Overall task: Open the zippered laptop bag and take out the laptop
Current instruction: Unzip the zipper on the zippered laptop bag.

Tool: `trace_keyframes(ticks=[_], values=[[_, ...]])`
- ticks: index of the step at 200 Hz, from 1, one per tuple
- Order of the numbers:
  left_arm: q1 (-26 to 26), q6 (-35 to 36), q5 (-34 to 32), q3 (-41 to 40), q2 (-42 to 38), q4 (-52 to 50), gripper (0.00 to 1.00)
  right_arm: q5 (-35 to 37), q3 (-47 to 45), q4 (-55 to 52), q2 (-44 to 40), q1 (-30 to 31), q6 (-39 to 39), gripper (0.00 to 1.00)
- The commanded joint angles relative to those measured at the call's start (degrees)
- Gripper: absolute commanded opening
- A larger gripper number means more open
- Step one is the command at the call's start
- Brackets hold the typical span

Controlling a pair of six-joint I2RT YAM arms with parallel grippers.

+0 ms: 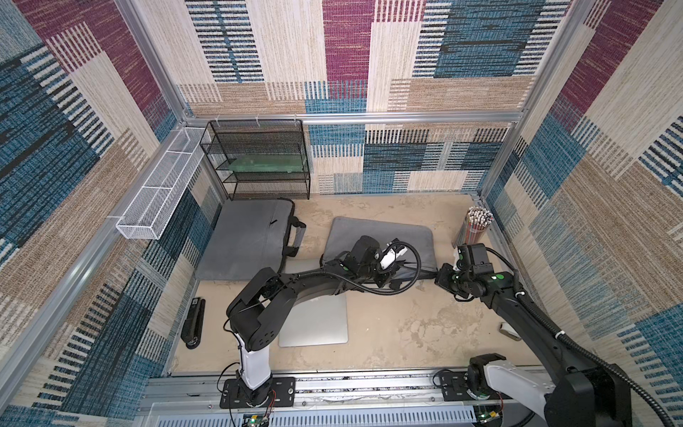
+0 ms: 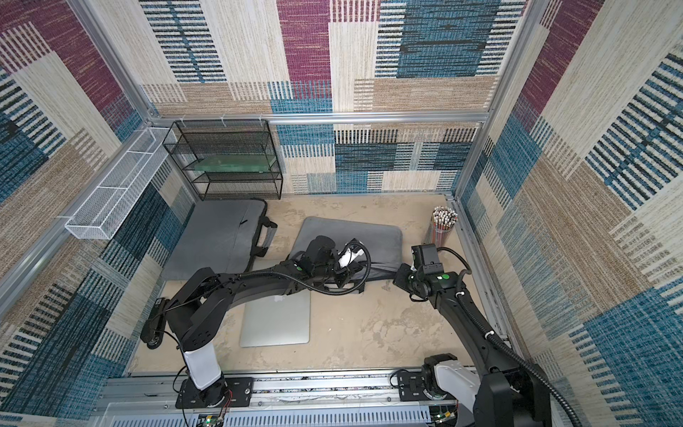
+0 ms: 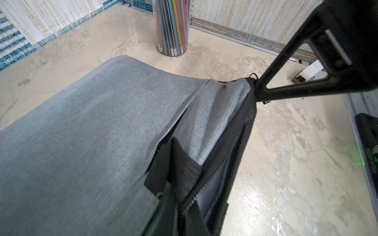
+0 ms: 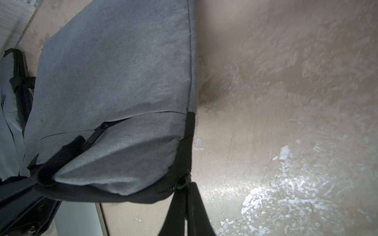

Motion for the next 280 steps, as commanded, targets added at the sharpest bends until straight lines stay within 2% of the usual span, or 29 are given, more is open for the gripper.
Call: trace_keyframes(ticks=[1, 27, 52, 92, 123, 137, 150, 170, 183, 202, 229, 262, 280], values=[[2.0, 1.4, -1.5, -1.0, -1.9, 0.8, 0.0, 9.4, -0.9, -1.0, -0.6, -2.3, -0.7, 0.0], [3.3, 2.2, -1.7, -1.1, -2.1, 1.1, 0.0, 5.0, -1.7, 0.8, -1.0, -2.7, -0.4, 0.0], [3.8, 3.0, -1.9, 2.5, 0.1, -0.9, 0.0, 1.6, -3.1, 3.5, -1.6, -0.7, 1.8, 0.0], [3.8, 2.2, -2.1, 10.0, 5.7, -3.4, 0.0, 1.3, -5.3, 7.5, -2.4, 7.7, 8.0, 0.0], [4.3, 0.2, -3.5, 12.6, 8.3, -3.9, 0.0, 2.2, -6.4, 11.2, -1.3, 15.5, 13.1, 0.0], [5.0, -1.4, -3.2, 12.4, 8.2, -4.1, 0.27, 2.5, -6.5, 12.8, -0.3, 18.4, 14.9, 0.0], [5.6, -3.2, -2.8, 11.8, 7.5, -4.9, 0.43, 3.3, -6.4, 13.4, 0.7, 20.1, 15.4, 0.0], [6.1, -6.0, -3.0, 9.2, 5.0, -5.6, 0.62, 5.0, -6.3, 12.7, 1.5, 20.4, 14.9, 0.0], [6.1, -8.5, -3.4, 7.8, 3.1, -7.1, 0.7, 5.7, -6.5, 12.3, 1.8, 19.9, 14.1, 0.0], [6.1, -15.5, -5.3, 7.1, 0.4, -11.7, 0.71, 5.7, -7.8, 13.0, 2.2, 19.2, 13.0, 0.0], [6.1, -28.9, -4.0, 5.1, -2.3, -15.7, 0.73, 5.2, -10.1, 15.5, 2.7, 18.9, 12.4, 0.0], [5.7, -37.7, 7.3, 2.1, -1.5, -11.7, 0.73, 4.9, -10.6, 17.6, 3.0, 19.3, 12.2, 0.0], [4.5, -37.2, 11.2, 1.8, -0.1, -10.3, 0.71, 5.0, -10.4, 18.1, 3.3, 19.6, 12.2, 0.0]])
